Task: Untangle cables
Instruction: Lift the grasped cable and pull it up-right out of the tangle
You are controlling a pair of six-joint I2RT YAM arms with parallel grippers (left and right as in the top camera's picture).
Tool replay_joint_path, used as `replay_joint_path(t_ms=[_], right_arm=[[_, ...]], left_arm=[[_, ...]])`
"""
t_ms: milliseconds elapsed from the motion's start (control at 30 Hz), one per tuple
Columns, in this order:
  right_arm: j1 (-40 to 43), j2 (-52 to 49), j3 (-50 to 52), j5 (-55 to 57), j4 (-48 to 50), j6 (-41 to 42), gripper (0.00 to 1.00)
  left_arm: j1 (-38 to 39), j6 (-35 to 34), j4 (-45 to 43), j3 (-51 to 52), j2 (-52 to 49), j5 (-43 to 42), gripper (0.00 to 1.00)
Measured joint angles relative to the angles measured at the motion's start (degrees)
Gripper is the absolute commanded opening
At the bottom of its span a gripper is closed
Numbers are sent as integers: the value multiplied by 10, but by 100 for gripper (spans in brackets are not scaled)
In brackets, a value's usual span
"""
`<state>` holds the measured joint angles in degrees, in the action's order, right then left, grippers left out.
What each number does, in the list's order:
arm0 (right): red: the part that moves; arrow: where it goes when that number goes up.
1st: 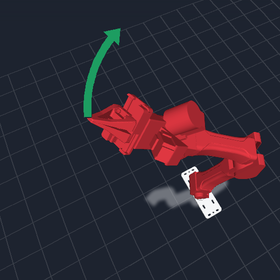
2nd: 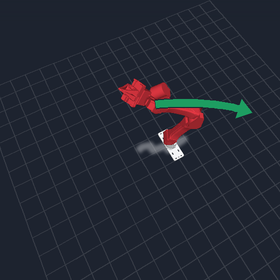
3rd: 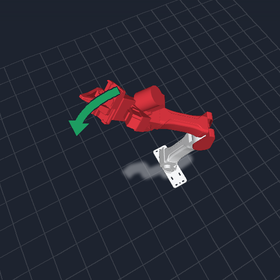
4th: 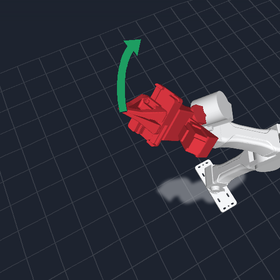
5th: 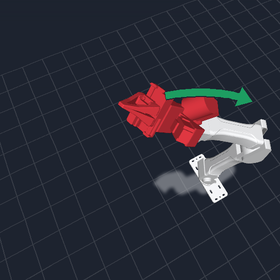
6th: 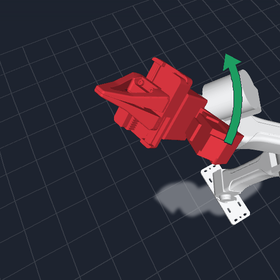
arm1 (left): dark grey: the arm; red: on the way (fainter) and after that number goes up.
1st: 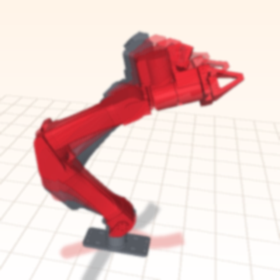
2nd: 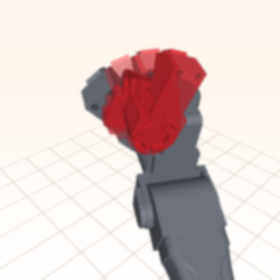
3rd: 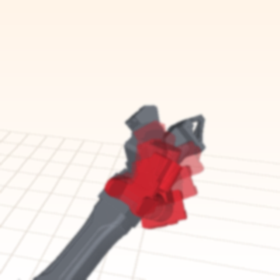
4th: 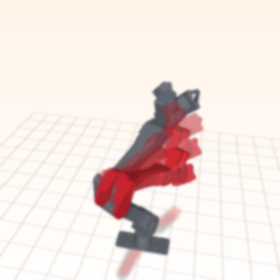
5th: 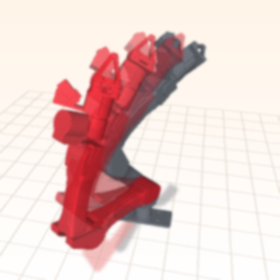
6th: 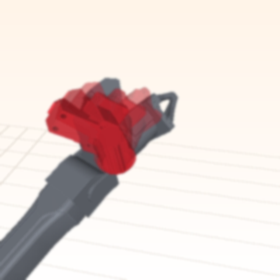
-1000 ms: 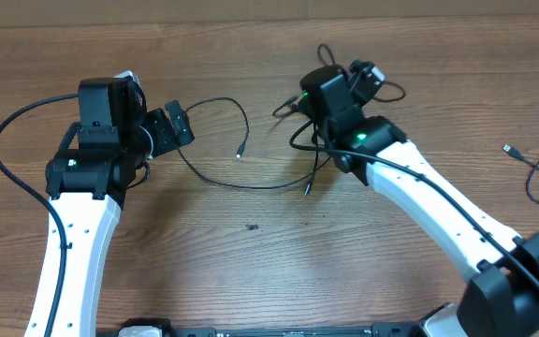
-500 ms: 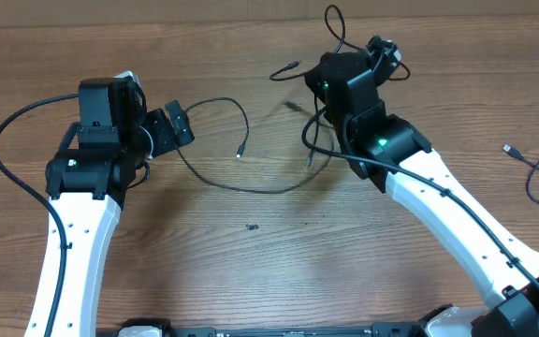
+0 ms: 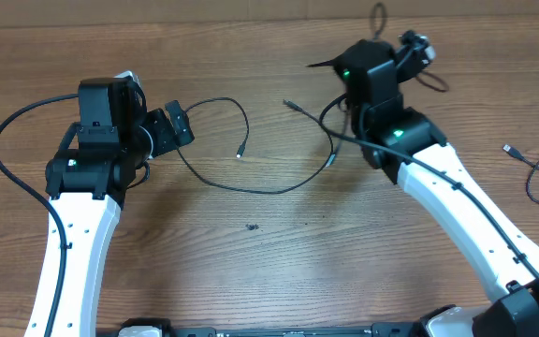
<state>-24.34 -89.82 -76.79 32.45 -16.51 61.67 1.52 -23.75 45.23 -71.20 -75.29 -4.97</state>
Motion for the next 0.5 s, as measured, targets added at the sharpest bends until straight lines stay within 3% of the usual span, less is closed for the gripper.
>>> replay_joint_path(t_ms=[500], right_arm=[[230,-3,0,39,-17,-28,4]], left_arm=[[0,0,0,0,0,0,100]])
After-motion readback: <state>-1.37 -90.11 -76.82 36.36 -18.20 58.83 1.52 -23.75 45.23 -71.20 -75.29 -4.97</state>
